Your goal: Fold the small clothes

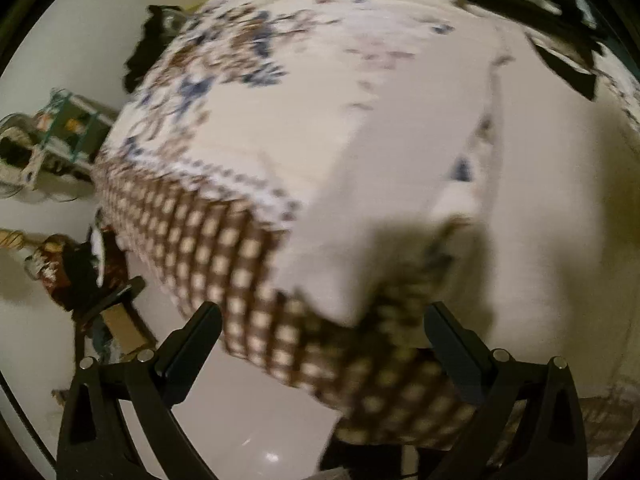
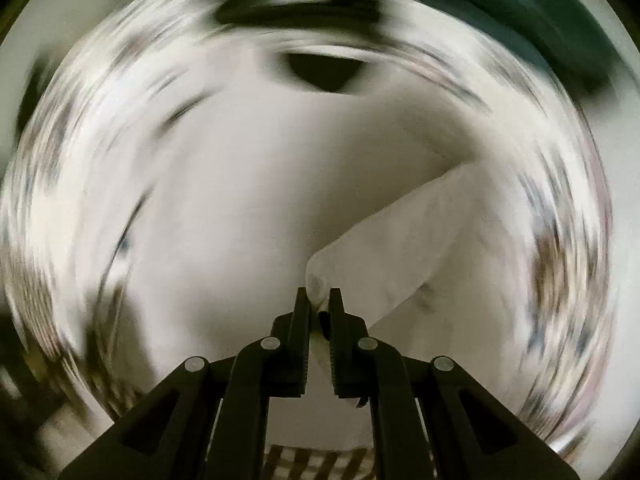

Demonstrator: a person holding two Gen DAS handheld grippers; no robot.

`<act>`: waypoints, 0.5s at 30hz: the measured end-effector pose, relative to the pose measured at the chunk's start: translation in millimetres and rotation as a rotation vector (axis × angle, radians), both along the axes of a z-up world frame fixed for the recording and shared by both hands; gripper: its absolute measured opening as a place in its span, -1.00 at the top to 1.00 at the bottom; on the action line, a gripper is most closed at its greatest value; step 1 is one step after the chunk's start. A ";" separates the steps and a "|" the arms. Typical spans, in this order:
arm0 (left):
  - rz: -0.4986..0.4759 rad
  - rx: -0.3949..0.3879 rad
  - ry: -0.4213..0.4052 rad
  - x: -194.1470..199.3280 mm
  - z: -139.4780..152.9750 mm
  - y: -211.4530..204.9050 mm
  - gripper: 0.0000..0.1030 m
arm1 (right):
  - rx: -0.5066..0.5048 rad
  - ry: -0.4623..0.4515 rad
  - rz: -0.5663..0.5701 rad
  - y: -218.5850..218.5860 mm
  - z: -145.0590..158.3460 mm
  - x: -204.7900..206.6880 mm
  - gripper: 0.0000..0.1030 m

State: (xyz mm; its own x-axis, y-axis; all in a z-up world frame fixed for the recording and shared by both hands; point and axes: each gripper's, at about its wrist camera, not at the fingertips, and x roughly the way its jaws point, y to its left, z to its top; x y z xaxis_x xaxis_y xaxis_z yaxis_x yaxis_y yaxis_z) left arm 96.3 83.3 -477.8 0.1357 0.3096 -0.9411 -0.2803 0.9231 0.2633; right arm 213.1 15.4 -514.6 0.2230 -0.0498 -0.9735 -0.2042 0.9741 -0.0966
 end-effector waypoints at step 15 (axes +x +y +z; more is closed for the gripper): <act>0.176 -0.013 0.012 -30.0 -29.6 88.7 -1.00 | 0.007 0.249 0.298 134.7 -94.0 -50.6 0.67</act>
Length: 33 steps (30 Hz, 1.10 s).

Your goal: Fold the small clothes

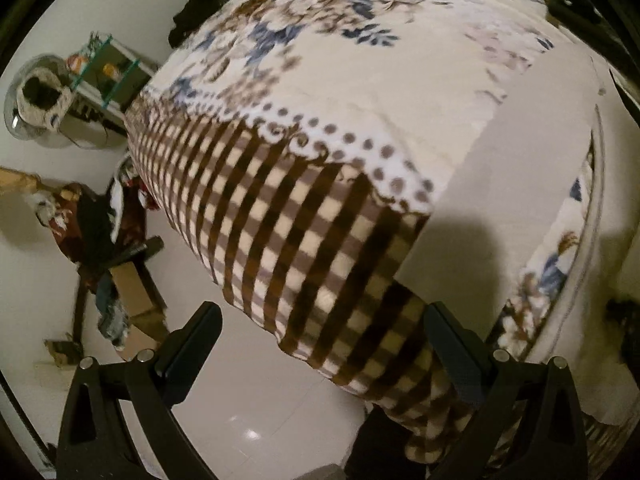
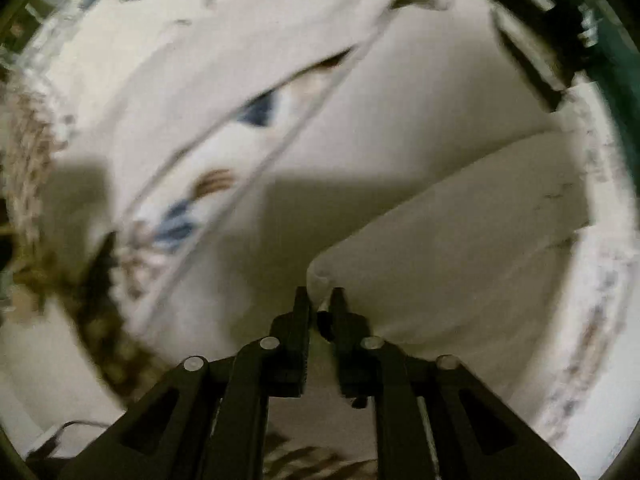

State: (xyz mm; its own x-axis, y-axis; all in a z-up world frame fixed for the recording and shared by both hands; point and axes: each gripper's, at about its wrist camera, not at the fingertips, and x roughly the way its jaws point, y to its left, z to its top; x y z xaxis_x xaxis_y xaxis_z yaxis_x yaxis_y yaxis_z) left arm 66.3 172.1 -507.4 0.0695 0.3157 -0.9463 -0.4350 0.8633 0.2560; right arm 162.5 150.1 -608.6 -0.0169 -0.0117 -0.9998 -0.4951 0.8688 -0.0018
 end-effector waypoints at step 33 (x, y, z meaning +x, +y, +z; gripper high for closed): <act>-0.636 -0.076 -0.266 43.8 91.8 -192.5 0.93 | 0.213 0.184 -0.905 -349.7 -3.1 -37.1 0.07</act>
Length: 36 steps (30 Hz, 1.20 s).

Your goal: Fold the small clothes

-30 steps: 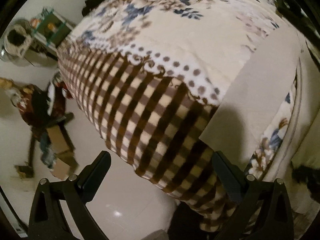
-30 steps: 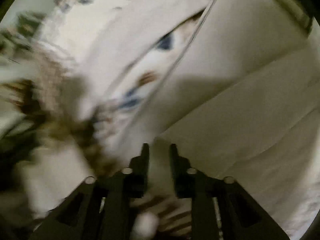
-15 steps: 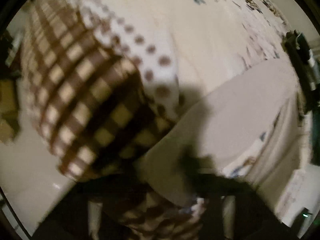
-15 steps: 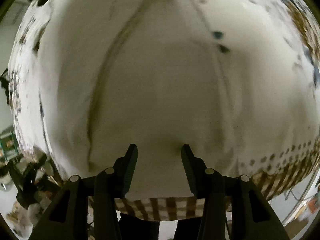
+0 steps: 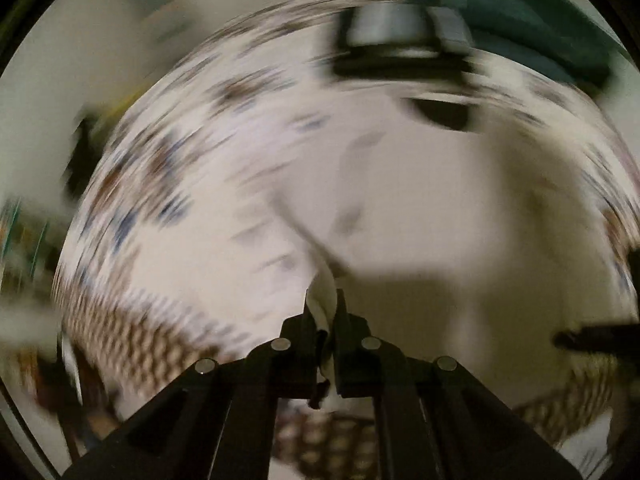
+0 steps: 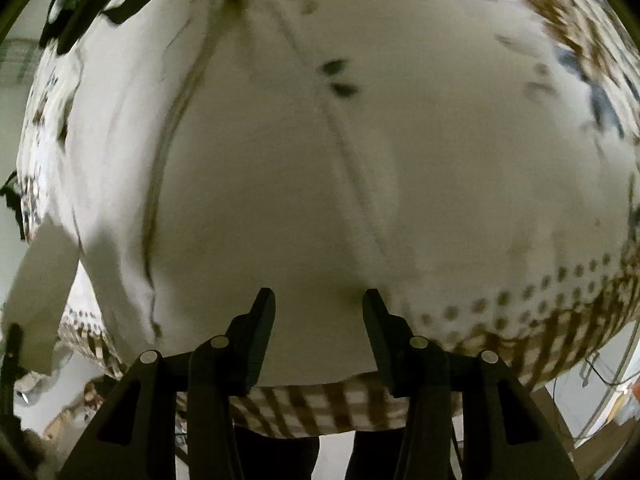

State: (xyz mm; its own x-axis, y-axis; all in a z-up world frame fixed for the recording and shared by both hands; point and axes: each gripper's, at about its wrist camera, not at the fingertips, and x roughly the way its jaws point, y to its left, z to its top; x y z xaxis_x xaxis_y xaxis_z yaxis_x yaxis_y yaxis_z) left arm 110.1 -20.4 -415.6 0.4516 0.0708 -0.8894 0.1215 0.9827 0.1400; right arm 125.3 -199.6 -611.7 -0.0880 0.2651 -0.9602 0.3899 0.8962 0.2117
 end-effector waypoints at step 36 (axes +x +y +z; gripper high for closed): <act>0.196 -0.255 0.462 -12.4 -146.3 84.4 -0.69 | 0.120 0.045 -0.077 -132.5 -4.7 -59.0 0.07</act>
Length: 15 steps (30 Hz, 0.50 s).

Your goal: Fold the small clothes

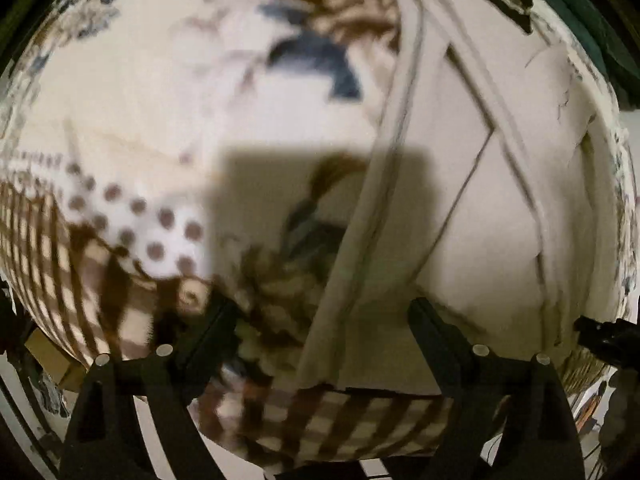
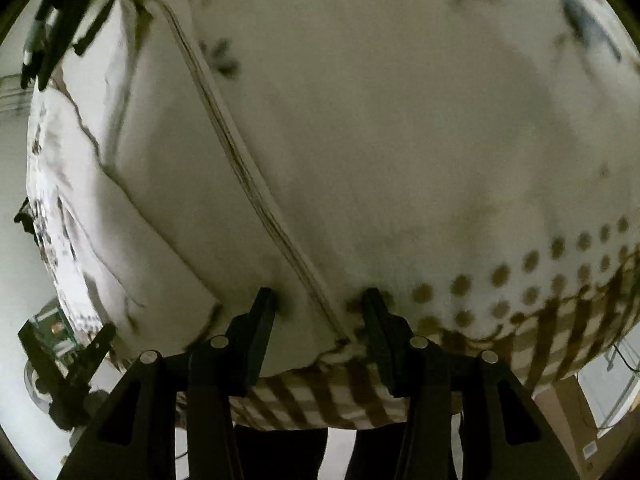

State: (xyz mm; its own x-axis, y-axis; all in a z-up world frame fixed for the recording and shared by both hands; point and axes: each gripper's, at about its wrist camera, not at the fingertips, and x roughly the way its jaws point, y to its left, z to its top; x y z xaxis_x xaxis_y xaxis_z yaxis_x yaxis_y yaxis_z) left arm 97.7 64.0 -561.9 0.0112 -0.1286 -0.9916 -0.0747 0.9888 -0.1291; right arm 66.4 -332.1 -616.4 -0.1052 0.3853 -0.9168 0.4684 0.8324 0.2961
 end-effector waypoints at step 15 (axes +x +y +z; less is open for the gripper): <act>0.002 -0.022 -0.064 -37.4 2.2 -21.7 0.90 | 0.042 0.026 -0.017 -51.4 11.8 -27.0 0.07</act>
State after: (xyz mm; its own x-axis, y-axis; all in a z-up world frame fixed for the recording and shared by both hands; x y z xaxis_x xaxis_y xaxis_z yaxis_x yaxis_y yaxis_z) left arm 60.3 42.4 -559.7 0.0751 -0.1506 -0.9857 -0.0680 0.9855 -0.1558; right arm 39.4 -383.5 -604.6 -0.1224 0.4256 -0.8966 0.4902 0.8115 0.3182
